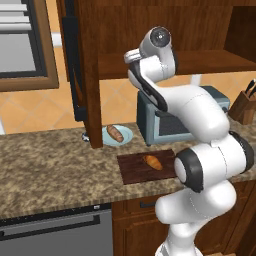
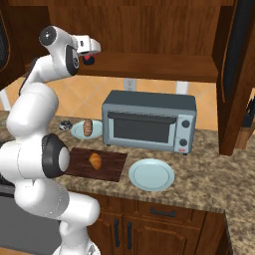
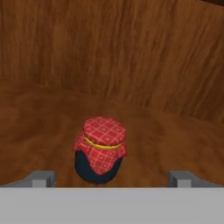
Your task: From the different types of pastries on the counter, select a croissant and place it on the cutting board. Then retrieve a jar of jam from the cabinet and place it alongside the croissant on the cutting board.
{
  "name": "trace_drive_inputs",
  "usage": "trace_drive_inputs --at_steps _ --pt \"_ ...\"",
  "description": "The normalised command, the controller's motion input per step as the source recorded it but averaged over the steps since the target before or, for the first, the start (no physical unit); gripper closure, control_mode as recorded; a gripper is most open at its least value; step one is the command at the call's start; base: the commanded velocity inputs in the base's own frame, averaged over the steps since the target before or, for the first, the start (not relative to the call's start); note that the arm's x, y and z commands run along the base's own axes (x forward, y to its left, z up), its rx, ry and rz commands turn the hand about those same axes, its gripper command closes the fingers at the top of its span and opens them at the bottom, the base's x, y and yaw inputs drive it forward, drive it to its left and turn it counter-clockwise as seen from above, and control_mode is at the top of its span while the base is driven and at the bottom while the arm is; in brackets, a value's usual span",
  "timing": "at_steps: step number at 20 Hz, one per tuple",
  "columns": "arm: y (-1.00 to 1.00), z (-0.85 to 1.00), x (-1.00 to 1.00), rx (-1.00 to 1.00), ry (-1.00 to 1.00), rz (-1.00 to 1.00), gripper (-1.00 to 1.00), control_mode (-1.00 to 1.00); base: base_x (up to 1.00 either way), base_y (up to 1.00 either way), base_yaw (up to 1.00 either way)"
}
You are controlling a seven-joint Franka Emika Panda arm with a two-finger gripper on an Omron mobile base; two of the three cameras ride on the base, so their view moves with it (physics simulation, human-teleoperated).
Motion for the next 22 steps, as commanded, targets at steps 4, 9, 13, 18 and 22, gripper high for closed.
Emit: trace_drive_inputs --at_steps 4,9,13,18,22 --pt "0.11 -0.14 0.27 0.00 0.00 0.00 -1.00 -1.00 0.00 0.00 0.00" --pt "0.12 -0.14 0.27 0.00 0.00 0.00 -1.00 -1.00 0.00 0.00 0.00" --pt "0.08 -0.10 0.28 0.00 0.00 0.00 -1.00 -1.00 0.00 0.00 0.00" --pt "0.04 -0.06 0.28 0.00 0.00 -0.01 -1.00 -1.00 0.00 0.00 0.00" --pt "0.12 -0.06 0.29 0.00 0.00 -0.01 1.00 -1.00 0.00 0.00 0.00"
